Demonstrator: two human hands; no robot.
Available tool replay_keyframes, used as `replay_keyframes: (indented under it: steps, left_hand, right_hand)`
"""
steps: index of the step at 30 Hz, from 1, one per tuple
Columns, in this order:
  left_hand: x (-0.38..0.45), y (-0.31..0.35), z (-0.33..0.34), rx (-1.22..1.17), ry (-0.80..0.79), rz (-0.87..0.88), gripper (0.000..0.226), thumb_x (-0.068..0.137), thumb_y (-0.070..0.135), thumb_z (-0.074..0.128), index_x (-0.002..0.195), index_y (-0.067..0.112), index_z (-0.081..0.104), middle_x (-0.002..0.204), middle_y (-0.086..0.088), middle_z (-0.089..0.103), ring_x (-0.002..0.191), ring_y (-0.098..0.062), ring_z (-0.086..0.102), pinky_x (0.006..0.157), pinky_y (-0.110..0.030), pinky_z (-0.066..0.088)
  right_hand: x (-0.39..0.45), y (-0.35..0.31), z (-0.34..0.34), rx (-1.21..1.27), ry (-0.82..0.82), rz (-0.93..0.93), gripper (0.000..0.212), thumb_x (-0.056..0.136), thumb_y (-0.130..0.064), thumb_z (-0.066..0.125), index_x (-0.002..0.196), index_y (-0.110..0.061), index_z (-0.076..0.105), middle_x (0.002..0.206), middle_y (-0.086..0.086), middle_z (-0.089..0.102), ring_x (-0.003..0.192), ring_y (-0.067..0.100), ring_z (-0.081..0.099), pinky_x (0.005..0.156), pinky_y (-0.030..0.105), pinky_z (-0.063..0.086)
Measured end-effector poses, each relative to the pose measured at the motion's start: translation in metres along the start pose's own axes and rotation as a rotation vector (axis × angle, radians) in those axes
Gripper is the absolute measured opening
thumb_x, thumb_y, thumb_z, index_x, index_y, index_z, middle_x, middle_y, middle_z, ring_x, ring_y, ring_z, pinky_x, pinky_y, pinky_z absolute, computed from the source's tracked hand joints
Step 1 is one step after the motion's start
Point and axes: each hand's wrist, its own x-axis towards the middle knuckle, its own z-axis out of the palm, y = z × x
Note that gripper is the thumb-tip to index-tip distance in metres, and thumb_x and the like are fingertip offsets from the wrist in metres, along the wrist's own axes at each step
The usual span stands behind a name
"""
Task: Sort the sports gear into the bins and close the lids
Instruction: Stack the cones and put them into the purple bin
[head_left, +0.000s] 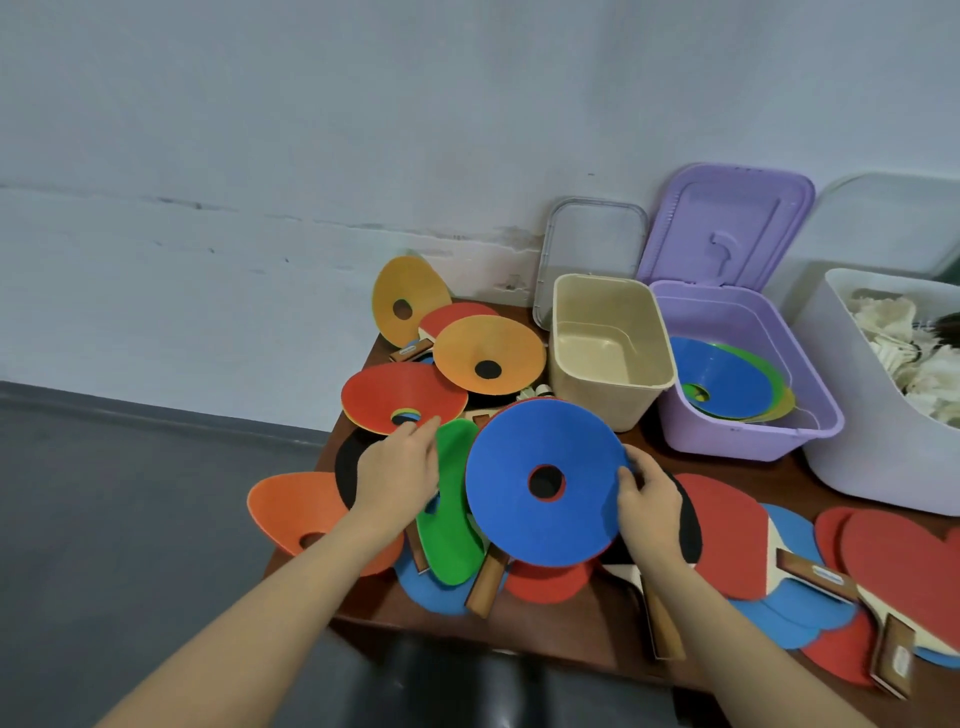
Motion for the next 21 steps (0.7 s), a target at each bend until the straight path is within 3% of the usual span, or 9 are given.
replay_keyframes:
  steps: [3, 7, 12, 14, 18, 21]
  left_hand:
    - [0.006, 0.008, -0.012, 0.013, 0.024, 0.017, 0.028, 0.089, 0.014, 0.056, 0.114, 0.016, 0.066, 0.083, -0.004, 0.065, 0.067, -0.028, 0.063, 0.048, -0.034, 0.048]
    - [0.016, 0.016, -0.033, 0.048, 0.135, 0.125, 0.024, 0.080, 0.009, 0.068, 0.103, 0.016, 0.072, 0.058, 0.001, 0.048, 0.043, -0.022, 0.048, 0.033, -0.022, 0.028]
    - [0.033, 0.026, -0.055, -0.024, 0.300, 0.161, 0.025, 0.081, 0.016, 0.058, 0.102, 0.017, 0.072, 0.066, 0.000, 0.060, 0.046, -0.022, 0.054, 0.035, -0.023, 0.033]
    - [0.039, 0.036, -0.057, -0.105, 0.319, 0.171, 0.023, 0.084, 0.013, 0.060, 0.105, 0.015, 0.071, 0.070, -0.002, 0.062, 0.053, -0.024, 0.057, 0.041, -0.023, 0.034]
    - [0.048, 0.060, -0.041, -0.310, 0.211, 0.126, 0.028, 0.092, 0.019, 0.057, 0.118, 0.017, 0.065, 0.091, -0.004, 0.068, 0.081, -0.022, 0.061, 0.059, -0.028, 0.041]
    - [0.046, 0.077, -0.019, -0.437, 0.137, 0.077, 0.026, 0.092, 0.022, 0.057, 0.117, 0.021, 0.066, 0.104, 0.000, 0.070, 0.094, -0.019, 0.063, 0.075, -0.036, 0.051]
  right_hand:
    - [0.003, -0.005, -0.003, 0.015, 0.007, -0.016, 0.031, 0.094, -0.008, 0.044, 0.119, -0.019, 0.059, 0.102, -0.008, 0.062, 0.095, 0.010, 0.055, 0.077, 0.027, 0.040]
    - [0.005, -0.015, -0.002, 0.054, 0.010, -0.056, 0.032, 0.093, -0.006, 0.045, 0.118, -0.019, 0.061, 0.101, -0.010, 0.062, 0.096, 0.009, 0.055, 0.076, 0.025, 0.039]
    - [0.008, -0.034, -0.003, 0.170, 0.023, -0.099, 0.032, 0.092, -0.003, 0.046, 0.114, -0.019, 0.063, 0.101, -0.010, 0.064, 0.095, 0.006, 0.057, 0.075, 0.019, 0.042]
    - [0.011, -0.041, -0.007, 0.192, 0.053, -0.112, 0.031, 0.092, -0.002, 0.047, 0.112, -0.019, 0.062, 0.099, -0.011, 0.063, 0.093, 0.006, 0.056, 0.072, 0.015, 0.041]
    - [0.017, -0.042, -0.020, 0.141, 0.110, -0.132, 0.028, 0.091, -0.002, 0.049, 0.113, -0.014, 0.063, 0.099, -0.005, 0.064, 0.092, 0.010, 0.056, 0.076, 0.023, 0.039]
    - [0.017, -0.028, -0.034, 0.076, 0.153, -0.091, 0.021, 0.092, -0.005, 0.050, 0.106, -0.015, 0.063, 0.089, -0.009, 0.063, 0.083, 0.006, 0.056, 0.068, 0.026, 0.039]
